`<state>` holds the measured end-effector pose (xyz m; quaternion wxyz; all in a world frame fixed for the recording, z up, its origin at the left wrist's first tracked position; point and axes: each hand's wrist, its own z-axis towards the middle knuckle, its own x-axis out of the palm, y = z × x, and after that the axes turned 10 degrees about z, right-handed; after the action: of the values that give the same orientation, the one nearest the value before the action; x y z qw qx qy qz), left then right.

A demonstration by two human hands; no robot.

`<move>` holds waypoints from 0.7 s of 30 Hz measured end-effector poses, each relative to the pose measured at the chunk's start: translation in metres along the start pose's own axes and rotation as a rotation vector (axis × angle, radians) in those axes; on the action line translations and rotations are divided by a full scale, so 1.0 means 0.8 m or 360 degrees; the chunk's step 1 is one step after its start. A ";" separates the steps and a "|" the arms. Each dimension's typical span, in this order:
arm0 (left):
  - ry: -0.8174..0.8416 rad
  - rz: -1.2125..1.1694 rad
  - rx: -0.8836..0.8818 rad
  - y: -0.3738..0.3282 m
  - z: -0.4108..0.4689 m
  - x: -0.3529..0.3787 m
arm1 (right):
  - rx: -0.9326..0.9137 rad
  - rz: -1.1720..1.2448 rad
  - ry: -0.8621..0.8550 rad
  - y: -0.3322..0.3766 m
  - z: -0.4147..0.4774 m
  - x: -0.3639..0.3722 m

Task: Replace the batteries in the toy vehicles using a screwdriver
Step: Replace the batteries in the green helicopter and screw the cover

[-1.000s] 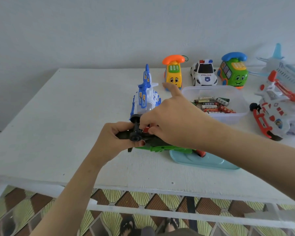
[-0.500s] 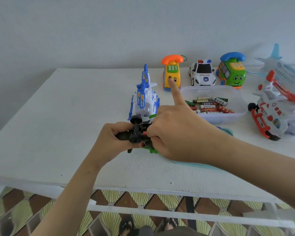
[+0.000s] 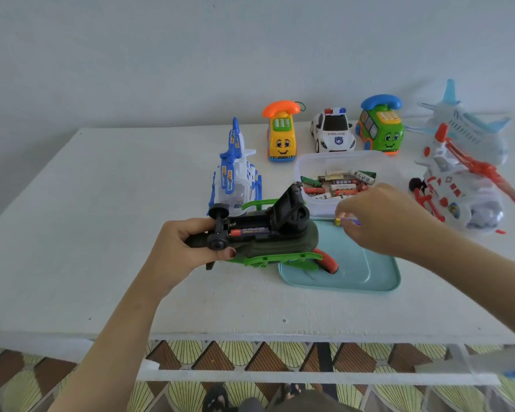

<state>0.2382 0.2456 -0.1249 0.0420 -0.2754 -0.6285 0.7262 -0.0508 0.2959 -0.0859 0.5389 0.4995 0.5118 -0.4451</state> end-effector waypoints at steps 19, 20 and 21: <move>-0.0100 -0.0016 0.0026 0.009 -0.008 0.005 | -0.0265 0.0807 -0.0806 0.015 0.008 -0.044; -0.0097 -0.0020 0.0031 0.009 -0.008 0.005 | -0.0319 0.0891 -0.0903 0.025 0.006 -0.062; -0.0090 -0.0021 0.0035 0.008 -0.009 0.005 | -0.0365 0.0976 -0.0959 0.038 0.003 -0.078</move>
<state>0.2398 0.2519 -0.1330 0.0322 -0.2501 -0.6231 0.7404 -0.0256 0.2946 -0.0214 0.8230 0.4133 0.2061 -0.3308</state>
